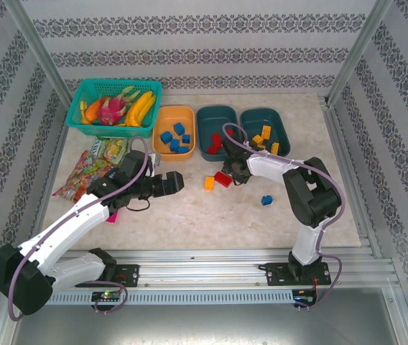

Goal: Sort the legos into containers by color

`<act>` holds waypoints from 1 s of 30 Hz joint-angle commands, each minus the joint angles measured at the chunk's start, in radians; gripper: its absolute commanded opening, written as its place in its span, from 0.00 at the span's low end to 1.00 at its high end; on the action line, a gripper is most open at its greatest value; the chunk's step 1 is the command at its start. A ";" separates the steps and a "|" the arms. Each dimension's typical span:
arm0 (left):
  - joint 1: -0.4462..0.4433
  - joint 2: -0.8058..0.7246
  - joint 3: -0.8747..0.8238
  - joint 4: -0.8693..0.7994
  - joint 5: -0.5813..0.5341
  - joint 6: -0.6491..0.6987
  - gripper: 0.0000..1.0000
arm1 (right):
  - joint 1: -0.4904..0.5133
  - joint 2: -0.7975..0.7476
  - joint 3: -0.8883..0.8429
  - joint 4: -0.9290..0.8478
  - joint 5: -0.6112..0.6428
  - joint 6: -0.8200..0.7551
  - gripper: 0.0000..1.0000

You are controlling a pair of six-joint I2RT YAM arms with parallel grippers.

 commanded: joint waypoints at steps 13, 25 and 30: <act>0.041 0.283 0.309 0.094 0.069 -0.052 0.94 | 0.053 -0.109 0.249 -0.066 0.030 -0.296 0.29; 0.141 0.558 0.572 0.084 0.108 -0.046 0.93 | -0.079 0.465 0.927 -0.190 -0.118 -0.413 0.29; 0.148 0.596 0.601 0.076 0.113 -0.032 0.93 | -0.103 0.651 1.170 -0.263 -0.160 -0.435 0.31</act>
